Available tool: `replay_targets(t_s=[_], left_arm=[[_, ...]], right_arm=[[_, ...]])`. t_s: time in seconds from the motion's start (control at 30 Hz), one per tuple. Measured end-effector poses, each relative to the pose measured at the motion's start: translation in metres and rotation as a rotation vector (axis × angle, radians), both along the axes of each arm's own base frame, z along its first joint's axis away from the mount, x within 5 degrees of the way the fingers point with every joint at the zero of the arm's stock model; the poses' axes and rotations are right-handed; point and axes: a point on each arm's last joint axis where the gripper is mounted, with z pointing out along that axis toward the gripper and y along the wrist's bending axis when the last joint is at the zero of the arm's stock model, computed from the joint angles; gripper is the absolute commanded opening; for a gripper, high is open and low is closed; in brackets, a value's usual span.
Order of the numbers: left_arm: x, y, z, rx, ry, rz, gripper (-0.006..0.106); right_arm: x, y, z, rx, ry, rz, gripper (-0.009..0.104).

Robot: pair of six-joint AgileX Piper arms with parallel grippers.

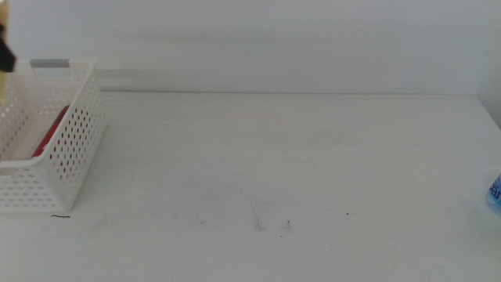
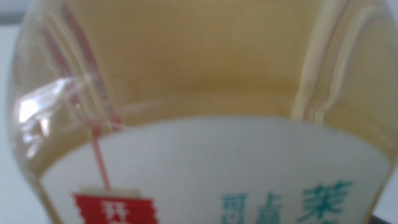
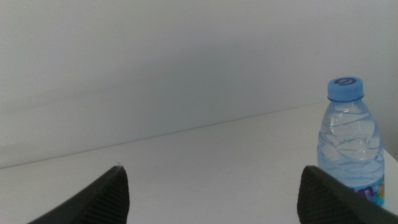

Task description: Use arms to grab the bottles and put them into the dustbin to the left of the table.

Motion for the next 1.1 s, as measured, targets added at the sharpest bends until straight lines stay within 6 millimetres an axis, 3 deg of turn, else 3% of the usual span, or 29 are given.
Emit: replay_targets(t_s=[0.13, 0.2, 0.4, 0.57, 0.73, 0.87, 1.0, 1.1], left_arm=[[0.025, 0.030, -0.012, -0.032, 0.057, 0.010, -0.002], [0.039, 0.040, -0.027, -0.044, 0.093, 0.018, -0.002], [0.067, 0.056, -0.087, -0.075, 0.255, 0.017, -0.002], [0.079, 0.063, -0.117, -0.079, 0.314, 0.022, 0.002], [0.088, 0.069, -0.134, -0.048, 0.316, 0.034, 0.023], [0.093, 0.071, -0.149, -0.056, 0.342, 0.035, 0.057], [0.095, 0.072, -0.153, -0.057, 0.346, 0.035, 0.094], [0.092, 0.069, -0.139, -0.055, 0.312, 0.038, 0.094]], right_arm=[[0.000, 0.000, 0.000, 0.000, 0.000, 0.000, 0.088], [0.000, 0.000, 0.000, 0.000, 0.000, 0.000, 0.088], [0.000, 0.000, 0.000, 0.000, 0.000, 0.000, 0.088], [0.000, 0.000, 0.000, 0.000, 0.000, 0.000, 0.088], [0.000, 0.000, 0.000, 0.000, 0.000, 0.000, 0.088], [0.000, 0.000, 0.000, 0.000, 0.000, 0.000, 0.088], [0.000, 0.000, 0.000, 0.000, 0.000, 0.000, 0.088], [0.000, 0.000, 0.000, 0.000, 0.000, 0.000, 0.088]])
